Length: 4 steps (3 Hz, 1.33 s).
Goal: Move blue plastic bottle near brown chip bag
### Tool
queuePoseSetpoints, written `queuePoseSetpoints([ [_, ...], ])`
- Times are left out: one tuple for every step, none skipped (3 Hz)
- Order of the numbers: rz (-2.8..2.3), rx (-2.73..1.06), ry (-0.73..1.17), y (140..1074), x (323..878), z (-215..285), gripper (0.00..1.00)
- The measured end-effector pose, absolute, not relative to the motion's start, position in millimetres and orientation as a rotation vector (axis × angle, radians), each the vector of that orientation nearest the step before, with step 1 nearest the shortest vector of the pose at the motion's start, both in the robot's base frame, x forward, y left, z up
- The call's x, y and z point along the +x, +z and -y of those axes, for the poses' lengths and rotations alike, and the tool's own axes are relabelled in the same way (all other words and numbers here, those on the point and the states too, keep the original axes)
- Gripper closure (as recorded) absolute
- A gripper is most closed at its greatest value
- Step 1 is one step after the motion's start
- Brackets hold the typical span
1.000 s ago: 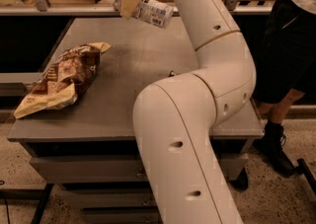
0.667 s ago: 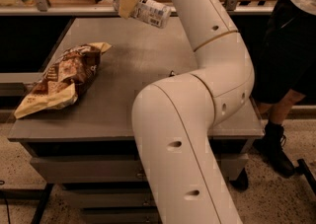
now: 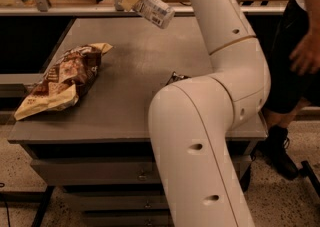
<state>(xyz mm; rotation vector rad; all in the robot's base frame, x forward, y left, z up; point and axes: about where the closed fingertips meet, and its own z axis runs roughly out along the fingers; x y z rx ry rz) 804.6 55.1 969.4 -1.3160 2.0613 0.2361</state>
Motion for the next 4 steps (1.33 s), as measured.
queuePoseSetpoints([
  [-2.081, -1.222, 0.309, 994, 791, -56, 1.00],
  [-2.081, -1.222, 0.310, 993, 791, -56, 1.00],
  [-2.082, -1.266, 0.309, 989, 783, -65, 1.00],
  [-2.128, -1.291, 0.283, 983, 765, -71, 1.00],
])
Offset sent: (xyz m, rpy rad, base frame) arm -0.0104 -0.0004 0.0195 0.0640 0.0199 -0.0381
